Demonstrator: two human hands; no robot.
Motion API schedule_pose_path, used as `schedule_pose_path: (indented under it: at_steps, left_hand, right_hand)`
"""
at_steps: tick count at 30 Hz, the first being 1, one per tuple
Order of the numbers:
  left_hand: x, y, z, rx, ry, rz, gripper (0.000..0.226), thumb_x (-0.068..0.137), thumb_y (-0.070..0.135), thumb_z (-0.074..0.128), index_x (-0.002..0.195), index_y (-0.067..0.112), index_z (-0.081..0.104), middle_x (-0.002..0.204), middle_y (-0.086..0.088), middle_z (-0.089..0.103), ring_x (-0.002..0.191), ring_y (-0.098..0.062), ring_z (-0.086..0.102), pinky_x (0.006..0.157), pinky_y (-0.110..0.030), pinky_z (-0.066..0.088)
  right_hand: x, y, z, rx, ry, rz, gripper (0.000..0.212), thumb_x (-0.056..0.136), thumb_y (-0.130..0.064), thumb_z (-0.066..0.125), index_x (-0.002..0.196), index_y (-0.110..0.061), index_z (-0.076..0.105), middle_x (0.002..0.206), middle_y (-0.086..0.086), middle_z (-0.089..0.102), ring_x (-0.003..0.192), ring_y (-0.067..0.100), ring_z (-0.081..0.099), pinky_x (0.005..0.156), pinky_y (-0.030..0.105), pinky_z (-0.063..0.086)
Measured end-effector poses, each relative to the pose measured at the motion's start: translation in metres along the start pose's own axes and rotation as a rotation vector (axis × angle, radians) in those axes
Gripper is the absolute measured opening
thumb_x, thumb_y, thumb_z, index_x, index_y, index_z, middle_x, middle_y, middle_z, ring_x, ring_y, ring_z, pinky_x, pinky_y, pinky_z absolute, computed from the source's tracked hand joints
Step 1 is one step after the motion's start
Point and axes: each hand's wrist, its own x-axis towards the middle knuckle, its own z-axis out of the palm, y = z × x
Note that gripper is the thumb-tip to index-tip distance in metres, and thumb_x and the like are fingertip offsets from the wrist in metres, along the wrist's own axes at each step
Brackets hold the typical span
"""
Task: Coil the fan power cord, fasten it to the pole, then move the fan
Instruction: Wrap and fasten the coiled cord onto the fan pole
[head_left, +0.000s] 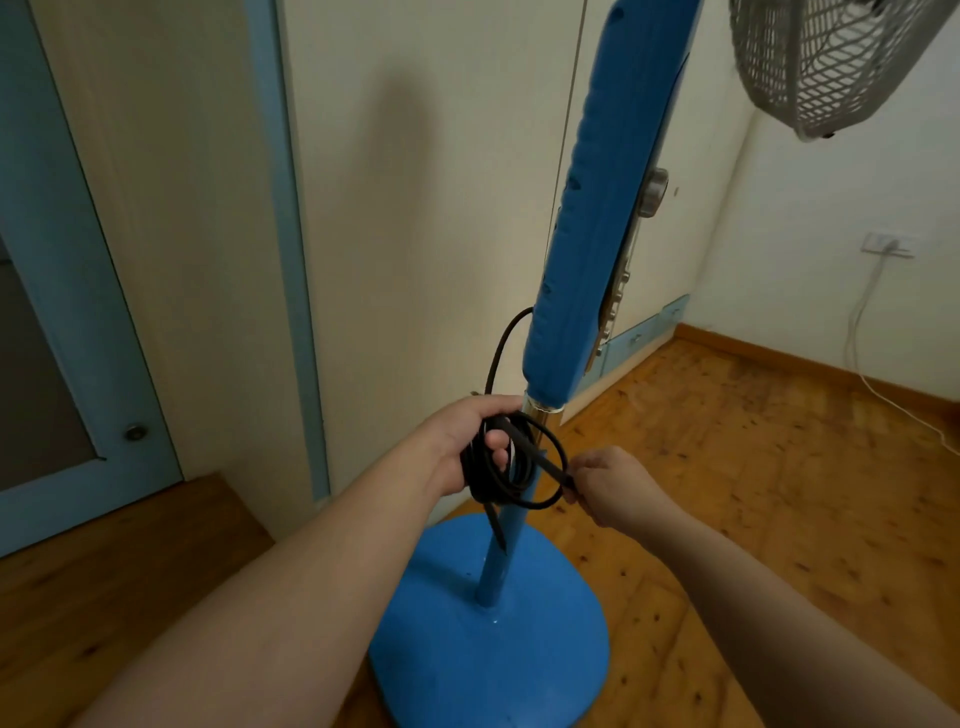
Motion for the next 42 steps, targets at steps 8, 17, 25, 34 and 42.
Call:
schedule_pose_path:
  at_steps: [8, 17, 25, 34, 42]
  left_hand:
    - [-0.001, 0.001, -0.007, -0.168, 0.007, 0.055, 0.043, 0.095, 0.043, 0.036, 0.079, 0.006, 0.051, 0.043, -0.005, 0.046, 0.036, -0.016, 0.042, 0.042, -0.024, 0.044]
    - [0.003, -0.009, 0.005, -0.135, 0.216, 0.132, 0.039, 0.096, 0.040, 0.038, 0.086, 0.005, 0.053, 0.067, -0.010, 0.058, 0.041, -0.015, 0.051, 0.043, -0.028, 0.047]
    - [-0.001, -0.007, 0.004, -0.076, 0.243, 0.119, 0.040, 0.097, 0.039, 0.036, 0.083, 0.005, 0.054, 0.058, -0.009, 0.055, 0.045, -0.018, 0.050, 0.049, -0.029, 0.049]
    - [-0.013, -0.005, 0.000, -0.336, 0.052, 0.031, 0.045, 0.095, 0.026, 0.027, 0.086, -0.006, 0.058, 0.068, -0.014, 0.062, 0.051, -0.020, 0.057, 0.054, -0.029, 0.050]
    - [-0.010, -0.004, -0.007, -0.218, 0.023, 0.038, 0.048, 0.097, 0.031, 0.027, 0.095, -0.007, 0.057, 0.077, -0.017, 0.064, 0.070, -0.028, 0.065, 0.063, -0.033, 0.057]
  right_hand:
    - [0.008, 0.000, -0.012, -0.488, 0.284, 0.200, 0.023, 0.090, -0.017, 0.041, 0.090, -0.012, 0.063, 0.074, 0.001, 0.057, 0.064, 0.016, 0.052, 0.050, 0.024, 0.042]
    - [-0.011, -0.039, 0.022, 0.195, 0.162, -0.189, 0.023, 0.089, -0.023, 0.051, 0.107, -0.017, 0.064, 0.085, 0.005, 0.064, 0.069, 0.016, 0.054, 0.063, 0.033, 0.049]
    - [-0.006, -0.028, 0.027, 0.505, -0.015, -0.036, 0.012, 0.089, -0.018, 0.058, 0.083, -0.008, 0.064, 0.061, 0.002, 0.057, 0.046, 0.008, 0.050, 0.046, 0.018, 0.042]
    - [0.015, -0.019, 0.029, 0.482, 0.048, 0.157, 0.016, 0.086, -0.010, 0.058, 0.070, -0.009, 0.062, 0.062, 0.008, 0.059, 0.050, 0.016, 0.052, 0.042, 0.022, 0.039]
    - [0.030, -0.031, 0.037, 0.424, -0.030, 0.042, 0.034, 0.091, -0.002, 0.036, 0.076, -0.016, 0.062, 0.059, 0.002, 0.053, 0.053, 0.014, 0.048, 0.048, 0.023, 0.038]
